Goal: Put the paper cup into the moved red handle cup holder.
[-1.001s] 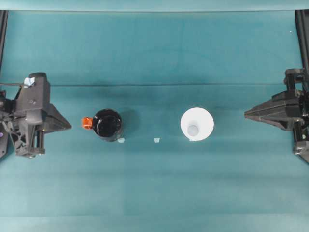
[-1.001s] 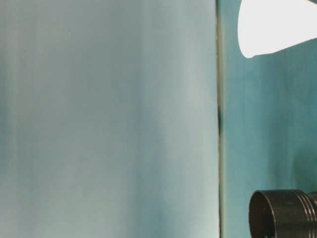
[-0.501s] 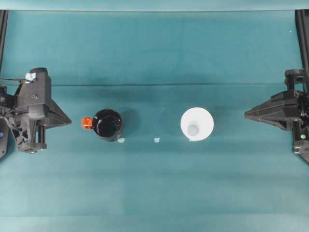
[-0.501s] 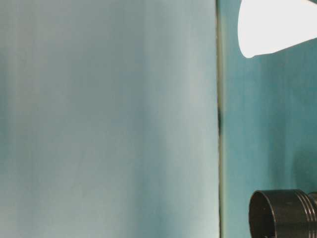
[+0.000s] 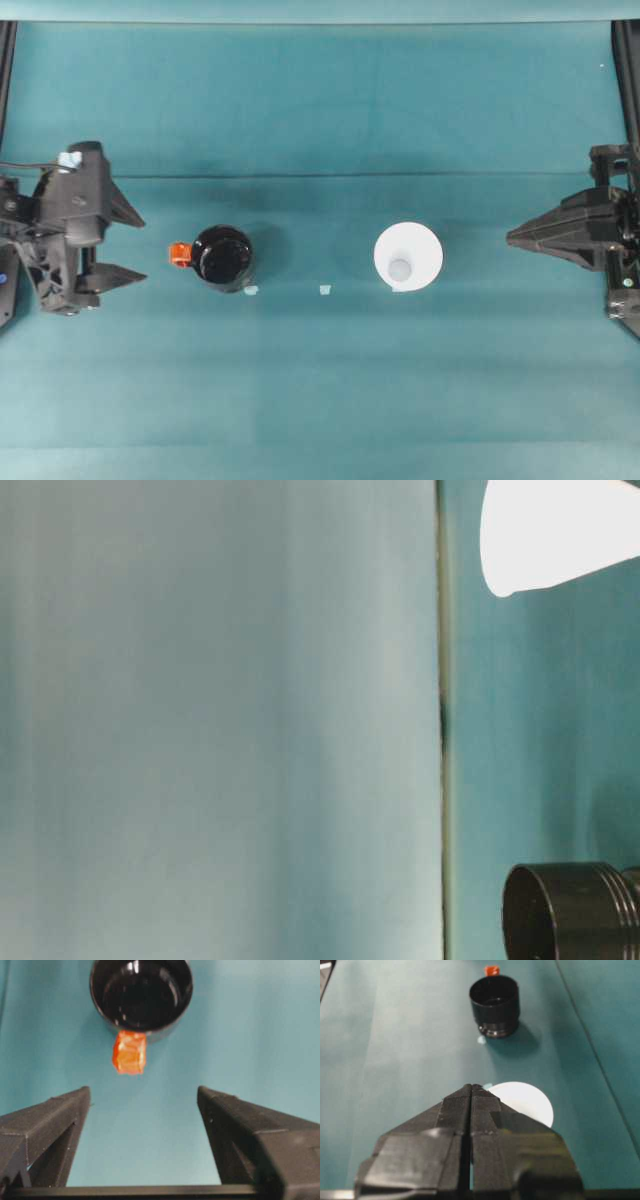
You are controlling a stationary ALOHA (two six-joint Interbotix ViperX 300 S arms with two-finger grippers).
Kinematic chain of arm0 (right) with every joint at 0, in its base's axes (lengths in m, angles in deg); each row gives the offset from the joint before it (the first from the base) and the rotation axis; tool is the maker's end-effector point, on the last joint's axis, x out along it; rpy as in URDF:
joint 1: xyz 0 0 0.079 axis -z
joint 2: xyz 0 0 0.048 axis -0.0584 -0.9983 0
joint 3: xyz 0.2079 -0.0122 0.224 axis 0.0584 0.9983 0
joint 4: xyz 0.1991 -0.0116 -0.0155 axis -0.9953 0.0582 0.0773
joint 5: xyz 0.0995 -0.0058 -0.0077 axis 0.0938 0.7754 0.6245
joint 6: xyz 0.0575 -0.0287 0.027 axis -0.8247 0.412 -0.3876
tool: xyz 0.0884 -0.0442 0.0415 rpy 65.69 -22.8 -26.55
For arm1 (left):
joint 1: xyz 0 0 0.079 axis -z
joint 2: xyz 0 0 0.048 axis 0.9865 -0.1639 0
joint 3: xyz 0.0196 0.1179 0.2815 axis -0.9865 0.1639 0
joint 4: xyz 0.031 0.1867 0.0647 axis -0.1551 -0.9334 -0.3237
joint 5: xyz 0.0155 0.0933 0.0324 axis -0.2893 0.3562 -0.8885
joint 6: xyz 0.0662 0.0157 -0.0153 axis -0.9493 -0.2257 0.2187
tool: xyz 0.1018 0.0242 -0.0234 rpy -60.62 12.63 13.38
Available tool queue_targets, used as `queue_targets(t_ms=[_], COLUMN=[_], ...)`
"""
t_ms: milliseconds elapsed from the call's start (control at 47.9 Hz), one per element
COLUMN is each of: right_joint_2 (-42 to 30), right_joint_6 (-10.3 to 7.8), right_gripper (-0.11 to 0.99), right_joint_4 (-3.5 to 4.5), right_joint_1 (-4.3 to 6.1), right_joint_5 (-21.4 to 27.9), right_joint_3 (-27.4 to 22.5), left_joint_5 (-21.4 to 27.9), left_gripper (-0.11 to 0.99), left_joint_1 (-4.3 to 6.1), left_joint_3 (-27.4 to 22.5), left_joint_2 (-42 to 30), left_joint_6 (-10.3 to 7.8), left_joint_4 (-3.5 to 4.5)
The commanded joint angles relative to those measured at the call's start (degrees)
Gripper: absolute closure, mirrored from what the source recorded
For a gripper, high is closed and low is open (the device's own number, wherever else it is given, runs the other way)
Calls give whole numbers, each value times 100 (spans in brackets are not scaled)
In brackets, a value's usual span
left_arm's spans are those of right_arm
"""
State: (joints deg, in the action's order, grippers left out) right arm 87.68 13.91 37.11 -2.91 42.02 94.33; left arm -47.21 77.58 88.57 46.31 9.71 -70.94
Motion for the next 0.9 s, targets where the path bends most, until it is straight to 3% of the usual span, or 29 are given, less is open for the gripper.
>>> queue_targets(t_ms=[0, 125, 250, 417, 584, 876], right_joint_2=[-35, -35, -35, -26, -26, -26], right_joint_6=[-53, -53, -53, -53, -53, -53], right_gripper=[98, 98, 98, 98, 98, 98], right_joint_4=[-18, -18, -18, -18, -18, -18], right_joint_1=[9, 9, 9, 9, 18, 9], right_joint_5=[-18, 62, 176, 202, 211, 202], right_joint_3=[-53, -53, -53, -53, -53, -53], left_joint_5=[-44, -132, -501, -668, -756, -888], left_gripper=[-4, -7, -7, -7, -7, -7], left_joint_1=[-9, -62, -193, -334, -396, -413], left_joint_3=[-35, -35, -79, -220, -378, -431], left_joint_2=[-185, -563, -914, -1248, -1600, -2083], left_joint_6=[-9, -18, -70, -404, -642, -606], left_joint_4=[-18, -18, -18, -18, -18, -18])
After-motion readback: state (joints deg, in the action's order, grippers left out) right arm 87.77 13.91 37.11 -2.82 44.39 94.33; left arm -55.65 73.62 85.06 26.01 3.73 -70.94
